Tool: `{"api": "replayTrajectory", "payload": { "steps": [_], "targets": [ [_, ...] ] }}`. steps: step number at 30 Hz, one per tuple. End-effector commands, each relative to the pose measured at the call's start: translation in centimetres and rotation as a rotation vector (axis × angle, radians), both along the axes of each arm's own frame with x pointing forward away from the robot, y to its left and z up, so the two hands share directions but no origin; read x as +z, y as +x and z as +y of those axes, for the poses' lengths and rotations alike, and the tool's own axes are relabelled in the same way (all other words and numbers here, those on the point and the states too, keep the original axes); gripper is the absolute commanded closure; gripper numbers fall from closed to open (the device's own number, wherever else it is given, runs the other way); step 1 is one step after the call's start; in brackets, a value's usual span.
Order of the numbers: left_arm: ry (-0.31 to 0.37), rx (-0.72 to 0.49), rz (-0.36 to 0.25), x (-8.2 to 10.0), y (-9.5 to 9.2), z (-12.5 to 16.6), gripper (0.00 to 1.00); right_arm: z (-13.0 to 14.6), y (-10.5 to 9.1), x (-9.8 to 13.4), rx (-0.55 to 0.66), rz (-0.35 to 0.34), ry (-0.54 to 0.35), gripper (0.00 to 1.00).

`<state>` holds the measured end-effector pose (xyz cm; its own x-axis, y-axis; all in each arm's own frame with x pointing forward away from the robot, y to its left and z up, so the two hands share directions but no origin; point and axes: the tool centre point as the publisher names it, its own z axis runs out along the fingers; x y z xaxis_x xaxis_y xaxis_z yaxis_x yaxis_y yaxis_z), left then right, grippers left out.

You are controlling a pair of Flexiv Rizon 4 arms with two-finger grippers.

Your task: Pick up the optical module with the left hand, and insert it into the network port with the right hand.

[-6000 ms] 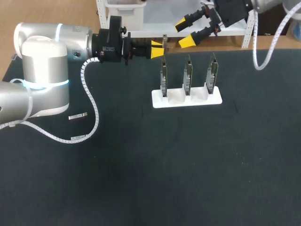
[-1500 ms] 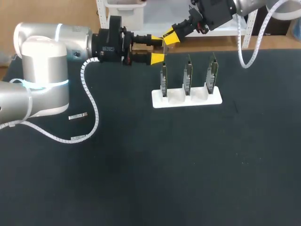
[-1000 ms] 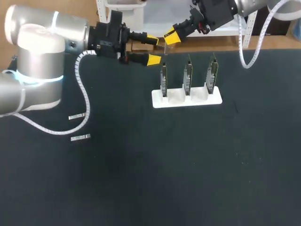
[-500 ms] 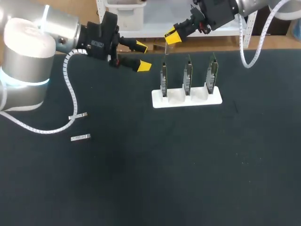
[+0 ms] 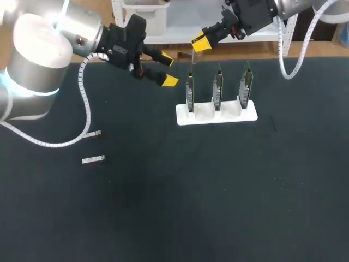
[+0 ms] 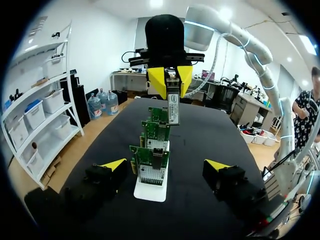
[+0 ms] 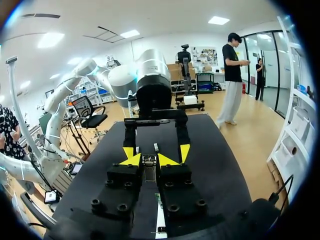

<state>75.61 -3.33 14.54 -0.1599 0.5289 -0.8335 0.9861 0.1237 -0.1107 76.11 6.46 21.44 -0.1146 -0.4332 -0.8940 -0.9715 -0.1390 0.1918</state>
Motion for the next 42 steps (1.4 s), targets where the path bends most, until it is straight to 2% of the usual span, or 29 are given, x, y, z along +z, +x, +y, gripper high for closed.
{"api": "replayTrajectory", "payload": {
  "steps": [1, 13, 42],
  "targets": [
    [0.049, -0.026, 0.026, -0.4, 1.2, -0.5, 0.00, -0.2, -0.3, 0.0, -0.005, -0.003, 0.001, 1.00],
    [0.085, -0.039, 0.045, -2.0, 0.9, -1.4, 0.00, -0.3, -0.3, -0.1, -0.008, -0.001, 0.001, 1.00],
    [0.077, -0.023, 0.039, -2.0, 0.4, -1.5, 0.00, -0.4, -0.6, -0.5, -0.009, -0.002, -0.004, 1.00]
  ]
}}
